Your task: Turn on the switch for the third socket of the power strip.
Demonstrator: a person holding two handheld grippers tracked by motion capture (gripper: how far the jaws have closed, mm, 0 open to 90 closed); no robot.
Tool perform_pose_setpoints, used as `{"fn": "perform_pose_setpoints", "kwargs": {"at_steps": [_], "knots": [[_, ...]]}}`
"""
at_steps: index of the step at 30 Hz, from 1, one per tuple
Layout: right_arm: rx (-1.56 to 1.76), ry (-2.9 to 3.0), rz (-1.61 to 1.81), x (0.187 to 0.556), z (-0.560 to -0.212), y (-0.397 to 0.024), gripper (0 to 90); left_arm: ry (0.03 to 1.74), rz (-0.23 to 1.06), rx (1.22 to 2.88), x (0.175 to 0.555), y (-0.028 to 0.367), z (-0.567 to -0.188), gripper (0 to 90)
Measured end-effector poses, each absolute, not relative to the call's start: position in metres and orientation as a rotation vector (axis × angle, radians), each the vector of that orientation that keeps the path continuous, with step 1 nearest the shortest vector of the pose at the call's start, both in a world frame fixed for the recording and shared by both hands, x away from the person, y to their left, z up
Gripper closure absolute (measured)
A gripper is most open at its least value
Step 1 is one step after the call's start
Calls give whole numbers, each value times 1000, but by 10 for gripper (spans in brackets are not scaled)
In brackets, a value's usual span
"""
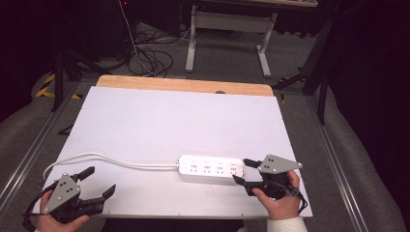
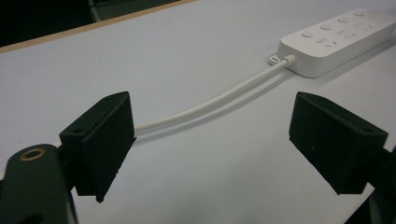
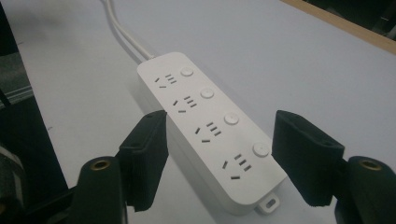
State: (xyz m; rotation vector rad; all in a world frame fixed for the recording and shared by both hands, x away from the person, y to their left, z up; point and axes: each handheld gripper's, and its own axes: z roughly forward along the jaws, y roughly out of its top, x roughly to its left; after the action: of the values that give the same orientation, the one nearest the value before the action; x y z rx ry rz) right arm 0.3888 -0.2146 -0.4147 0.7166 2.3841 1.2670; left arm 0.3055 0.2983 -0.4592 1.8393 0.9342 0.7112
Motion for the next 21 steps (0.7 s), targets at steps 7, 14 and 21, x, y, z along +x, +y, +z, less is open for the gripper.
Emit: {"fn": "perform_pose_setpoints", "kwargs": {"at_steps": [7,14,21], "knots": [[693,2408,1251,400,-406,-201,364,936,705,1836,305,299,-459,147],[674,2419,1237,409,-398,-189,359,940,701,1834,306,298,-459,147],[669,2447,1230,418,-397,-176,374,924,697,1848,305,297,-459,146]]}}
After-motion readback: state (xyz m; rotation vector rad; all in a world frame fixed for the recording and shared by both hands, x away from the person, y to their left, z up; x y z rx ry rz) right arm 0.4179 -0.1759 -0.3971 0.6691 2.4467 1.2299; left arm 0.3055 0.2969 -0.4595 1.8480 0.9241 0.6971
